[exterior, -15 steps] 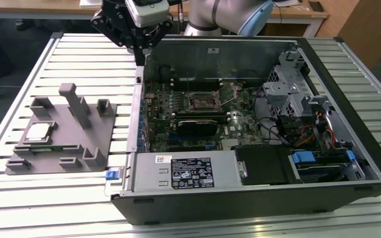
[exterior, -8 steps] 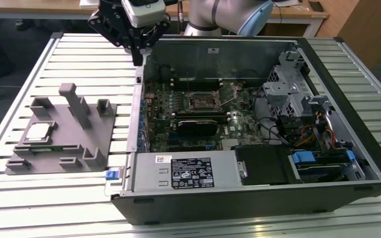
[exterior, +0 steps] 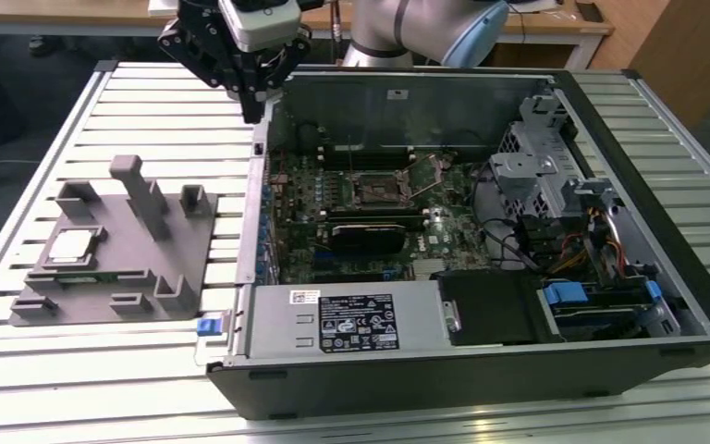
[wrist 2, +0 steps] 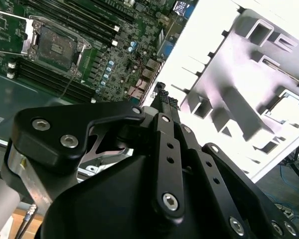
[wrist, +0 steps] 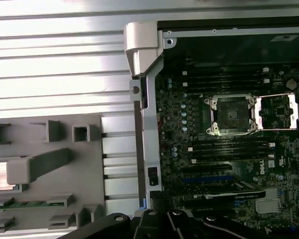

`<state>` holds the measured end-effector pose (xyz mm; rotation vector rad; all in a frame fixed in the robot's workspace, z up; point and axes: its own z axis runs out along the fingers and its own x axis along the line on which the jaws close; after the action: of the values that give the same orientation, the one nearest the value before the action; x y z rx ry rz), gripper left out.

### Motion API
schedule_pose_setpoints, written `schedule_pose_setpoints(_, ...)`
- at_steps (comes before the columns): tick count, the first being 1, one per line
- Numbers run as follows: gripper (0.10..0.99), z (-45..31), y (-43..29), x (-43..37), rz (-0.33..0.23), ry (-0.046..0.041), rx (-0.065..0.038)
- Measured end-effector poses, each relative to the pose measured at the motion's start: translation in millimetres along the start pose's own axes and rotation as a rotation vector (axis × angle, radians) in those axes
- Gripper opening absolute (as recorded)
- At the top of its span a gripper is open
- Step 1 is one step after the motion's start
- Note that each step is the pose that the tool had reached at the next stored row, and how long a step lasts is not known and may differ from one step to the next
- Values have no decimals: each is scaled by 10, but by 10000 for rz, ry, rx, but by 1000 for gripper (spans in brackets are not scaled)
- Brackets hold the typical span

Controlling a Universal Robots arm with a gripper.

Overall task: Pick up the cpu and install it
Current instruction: 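Reach for the cpu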

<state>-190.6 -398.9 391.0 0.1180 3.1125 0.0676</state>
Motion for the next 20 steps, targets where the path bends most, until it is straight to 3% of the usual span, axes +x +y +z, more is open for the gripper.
schedule_pose_setpoints(20,106,4,-8,103,-1,0,-1)
